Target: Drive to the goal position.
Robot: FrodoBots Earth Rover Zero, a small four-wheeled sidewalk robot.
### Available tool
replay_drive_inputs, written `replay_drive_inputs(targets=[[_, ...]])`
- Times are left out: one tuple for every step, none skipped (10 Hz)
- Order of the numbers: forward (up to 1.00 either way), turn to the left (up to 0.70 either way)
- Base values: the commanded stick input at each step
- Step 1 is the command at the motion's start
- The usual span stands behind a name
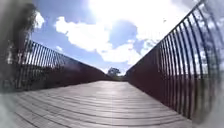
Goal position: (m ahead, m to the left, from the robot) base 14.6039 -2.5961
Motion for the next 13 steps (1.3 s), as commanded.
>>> replay_drive_inputs(targets=[[0.85,0.00],[0.85,0.00],[0.85,0.00],[0.85,0.00],[0.85,0.00],[0.85,0.00],[0.85,0.00],[0.85,0.00],[0.85,0.00],[0.85,0.00],[0.85,0.00],[0.85,0.00],[0.85,0.00]])
